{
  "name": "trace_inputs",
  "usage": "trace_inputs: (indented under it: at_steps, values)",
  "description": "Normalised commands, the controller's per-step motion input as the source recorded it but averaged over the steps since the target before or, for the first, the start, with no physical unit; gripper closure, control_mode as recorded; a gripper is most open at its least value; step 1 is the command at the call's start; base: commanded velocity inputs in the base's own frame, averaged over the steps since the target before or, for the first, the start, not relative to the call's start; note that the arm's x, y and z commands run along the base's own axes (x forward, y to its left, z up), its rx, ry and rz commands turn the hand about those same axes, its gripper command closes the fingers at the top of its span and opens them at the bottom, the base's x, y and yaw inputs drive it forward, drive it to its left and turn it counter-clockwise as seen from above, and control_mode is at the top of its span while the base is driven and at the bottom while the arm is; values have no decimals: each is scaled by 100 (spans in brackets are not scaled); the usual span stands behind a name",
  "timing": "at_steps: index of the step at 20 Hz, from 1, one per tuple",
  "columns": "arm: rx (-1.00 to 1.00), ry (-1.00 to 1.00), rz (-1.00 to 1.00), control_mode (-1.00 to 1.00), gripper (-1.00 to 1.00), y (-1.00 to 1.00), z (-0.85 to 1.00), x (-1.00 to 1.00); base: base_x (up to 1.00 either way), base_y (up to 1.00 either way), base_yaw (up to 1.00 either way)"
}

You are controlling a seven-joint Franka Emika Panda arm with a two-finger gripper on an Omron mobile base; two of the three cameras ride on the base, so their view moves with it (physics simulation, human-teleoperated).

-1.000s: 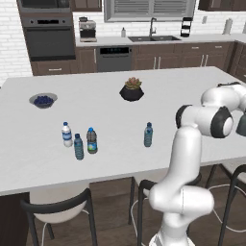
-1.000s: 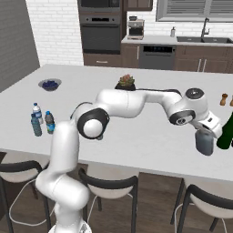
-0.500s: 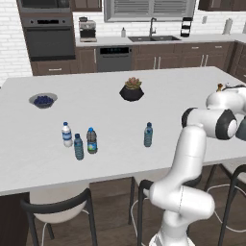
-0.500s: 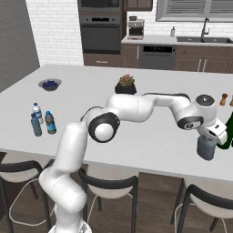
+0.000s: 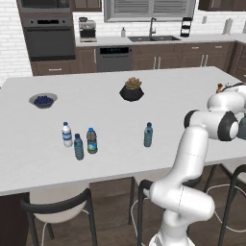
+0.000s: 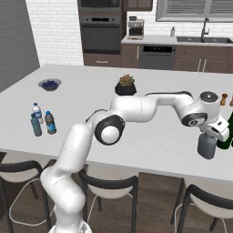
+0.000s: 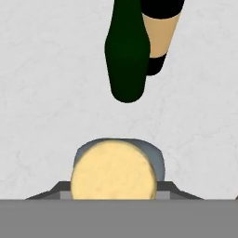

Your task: Move the plastic bottles in the middle to the plastics group, and the glass bottles in the middle to the glass group.

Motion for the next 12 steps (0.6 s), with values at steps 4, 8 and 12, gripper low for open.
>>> trace_inputs:
  at_steps: [4,8,12]
  values:
    - [-2,-3,0,-100,100,-2,-15,14,0,0,0]
    - [-1,-1,0,-100,100,-4,-27,15,0,0,0]
    - [-6,-8,0,-100,100,-14,-25,24,0,0,0]
